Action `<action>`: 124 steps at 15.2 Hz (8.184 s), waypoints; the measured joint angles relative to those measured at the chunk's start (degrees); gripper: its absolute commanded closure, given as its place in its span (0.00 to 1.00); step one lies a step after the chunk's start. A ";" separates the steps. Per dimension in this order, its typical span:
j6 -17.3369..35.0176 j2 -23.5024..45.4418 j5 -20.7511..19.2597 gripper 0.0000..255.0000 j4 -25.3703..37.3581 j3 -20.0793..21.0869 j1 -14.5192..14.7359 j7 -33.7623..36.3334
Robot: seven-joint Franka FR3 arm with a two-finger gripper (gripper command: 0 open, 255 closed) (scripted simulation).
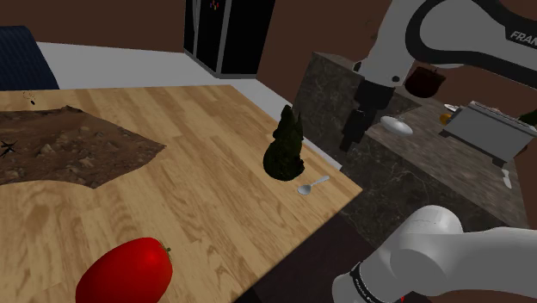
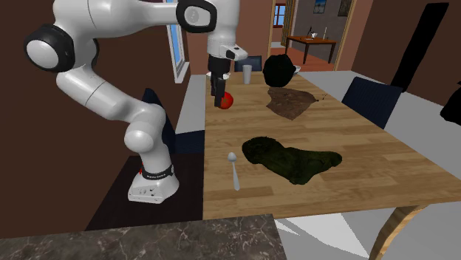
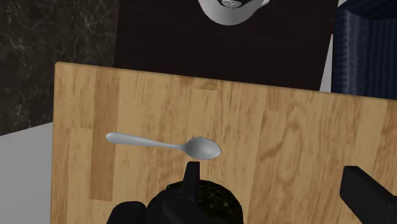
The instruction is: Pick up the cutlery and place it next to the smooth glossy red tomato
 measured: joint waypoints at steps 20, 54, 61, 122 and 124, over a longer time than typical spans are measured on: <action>29.42 28.25 -6.66 0.00 -9.40 3.40 -2.32 4.61; 28.07 25.94 -7.01 1.00 -10.41 3.02 -2.63 4.00; 22.22 23.21 -6.77 1.00 -7.25 2.98 -2.54 3.44; 14.47 37.69 12.36 1.00 18.27 39.49 13.57 50.35; 16.06 38.12 12.27 1.00 17.06 39.74 13.65 50.37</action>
